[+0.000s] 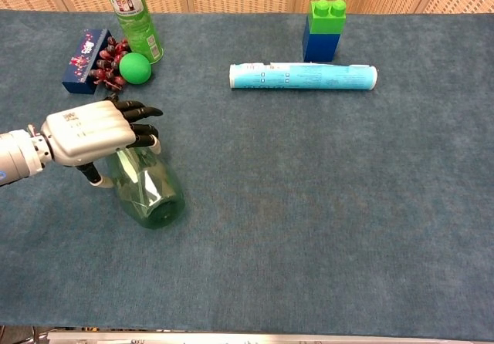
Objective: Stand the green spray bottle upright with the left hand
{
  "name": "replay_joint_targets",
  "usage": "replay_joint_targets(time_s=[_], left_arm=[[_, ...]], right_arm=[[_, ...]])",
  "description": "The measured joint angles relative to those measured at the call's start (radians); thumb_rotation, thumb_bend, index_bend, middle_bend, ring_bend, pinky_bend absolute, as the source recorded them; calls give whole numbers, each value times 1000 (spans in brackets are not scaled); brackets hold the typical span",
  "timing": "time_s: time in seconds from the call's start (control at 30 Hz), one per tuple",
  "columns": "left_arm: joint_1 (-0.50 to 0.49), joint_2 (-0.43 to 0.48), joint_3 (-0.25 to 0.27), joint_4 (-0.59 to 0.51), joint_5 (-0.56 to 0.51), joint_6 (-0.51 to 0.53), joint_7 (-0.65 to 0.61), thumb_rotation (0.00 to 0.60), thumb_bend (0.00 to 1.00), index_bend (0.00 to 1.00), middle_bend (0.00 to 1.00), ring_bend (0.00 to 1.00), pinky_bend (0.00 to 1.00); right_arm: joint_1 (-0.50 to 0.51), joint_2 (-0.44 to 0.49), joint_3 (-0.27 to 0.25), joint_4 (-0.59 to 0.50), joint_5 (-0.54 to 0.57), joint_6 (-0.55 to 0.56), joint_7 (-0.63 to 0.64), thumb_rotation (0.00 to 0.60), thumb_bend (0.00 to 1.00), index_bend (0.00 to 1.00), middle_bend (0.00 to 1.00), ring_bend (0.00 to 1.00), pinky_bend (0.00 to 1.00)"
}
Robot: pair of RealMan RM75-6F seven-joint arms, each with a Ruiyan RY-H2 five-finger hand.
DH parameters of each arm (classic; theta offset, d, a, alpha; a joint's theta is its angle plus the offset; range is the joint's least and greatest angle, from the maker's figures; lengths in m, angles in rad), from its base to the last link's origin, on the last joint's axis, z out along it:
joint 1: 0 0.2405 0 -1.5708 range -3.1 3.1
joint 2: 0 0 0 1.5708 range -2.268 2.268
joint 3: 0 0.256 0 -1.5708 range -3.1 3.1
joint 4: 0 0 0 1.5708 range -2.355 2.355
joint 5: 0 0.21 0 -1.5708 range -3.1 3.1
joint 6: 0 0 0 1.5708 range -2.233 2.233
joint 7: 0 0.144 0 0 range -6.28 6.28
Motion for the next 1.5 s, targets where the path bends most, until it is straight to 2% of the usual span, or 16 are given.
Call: replay_joint_targets(time_s=[0.17, 0.47, 0.6, 0.67, 0.77, 0.87, 1.23, 1.5], left_arm=[[1, 11, 7, -24, 10, -1, 3, 600, 26, 362, 278, 12, 108], [13, 58, 38, -131, 45, 3, 33, 600, 26, 356, 278, 13, 108], [22, 73, 48, -156, 60, 7, 67, 600, 26, 279, 257, 13, 108], [27, 76, 48, -160, 60, 8, 82, 600, 26, 174, 176, 14, 108], [38, 83, 42, -167, 50, 12, 100, 600, 26, 86, 70, 14, 108], [46, 86, 36, -166, 45, 18, 118, 600, 25, 34, 6, 14, 108], [79, 142, 5, -191, 2, 49, 187, 600, 25, 9, 0, 14, 108], [94, 189, -61, -236, -82, 74, 272, 600, 25, 4, 0, 14, 108]], right_arm=[[2, 1, 2, 0, 4, -5, 1, 600, 96, 485, 338, 255, 359], [2, 1, 1, -1, 3, -5, -2, 600, 96, 485, 338, 255, 359], [3, 0, 1, -2, 2, -8, -6, 600, 96, 484, 338, 255, 359], [4, 0, 1, -3, 2, -8, -8, 600, 96, 485, 338, 255, 359], [5, 0, 1, -4, 3, -9, -9, 600, 96, 485, 338, 255, 359], [5, 0, 1, -5, 4, -10, -12, 600, 96, 485, 338, 255, 359], [7, 0, 0, -6, 2, -13, -17, 600, 96, 485, 338, 255, 359], [8, -1, -1, -10, 1, -14, -26, 600, 96, 485, 338, 255, 359]])
